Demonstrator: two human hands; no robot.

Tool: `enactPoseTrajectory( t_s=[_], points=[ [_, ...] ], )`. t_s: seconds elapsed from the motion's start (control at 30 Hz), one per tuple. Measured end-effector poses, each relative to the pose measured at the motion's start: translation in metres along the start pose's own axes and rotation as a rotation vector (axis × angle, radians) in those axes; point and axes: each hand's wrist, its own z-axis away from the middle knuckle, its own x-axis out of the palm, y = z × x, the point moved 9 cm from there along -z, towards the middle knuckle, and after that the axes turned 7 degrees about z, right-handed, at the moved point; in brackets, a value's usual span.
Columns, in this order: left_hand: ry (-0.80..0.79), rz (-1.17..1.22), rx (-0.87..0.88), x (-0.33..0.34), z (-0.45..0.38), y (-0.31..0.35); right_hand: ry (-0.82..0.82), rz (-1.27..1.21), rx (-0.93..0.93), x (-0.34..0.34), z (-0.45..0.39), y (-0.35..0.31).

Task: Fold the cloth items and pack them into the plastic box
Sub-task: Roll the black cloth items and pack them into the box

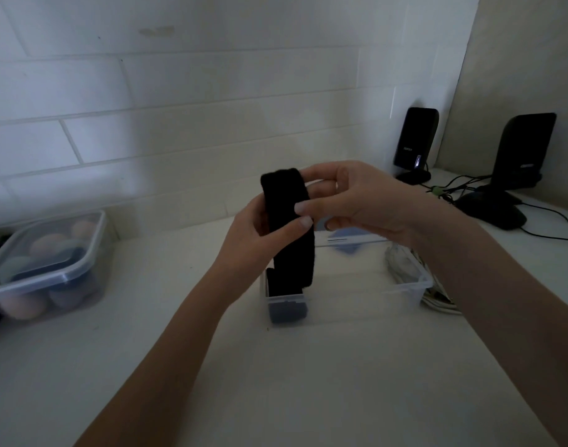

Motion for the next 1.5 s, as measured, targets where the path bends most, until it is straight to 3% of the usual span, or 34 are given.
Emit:
enactPoseTrajectory(
  t_s=[0.23,0.33,0.5,0.77,1.03,1.27,1.5],
  points=[
    [-0.001,0.038,-0.056,0.003,0.001,-0.005,0.188,0.104,-0.070,-0.010,-0.003,-0.002],
    [0.019,0.046,-0.062,0.001,0.001,-0.005,0.269,0.134,0.012,-0.015,-0.006,0.009],
    [0.050,0.069,-0.057,-0.004,0.001,-0.004,0.050,0.238,0.142,0.009,-0.007,0.025],
    [-0.045,0.035,-0.114,0.006,0.002,-0.010,0.202,-0.068,-0.012,-0.004,-0.008,0.018],
    [-0.118,0.014,-0.140,0.012,0.006,-0.011,0.108,-0.370,-0.103,0.006,-0.003,0.002],
    [-0.125,-0.016,-0.167,0.014,0.007,-0.011,0.285,-0.465,-0.099,-0.017,-0.001,0.005],
    [0.034,-0.103,-0.058,0.000,0.005,0.000,0.292,-0.530,-0.131,-0.023,-0.004,0.005]
  ],
)
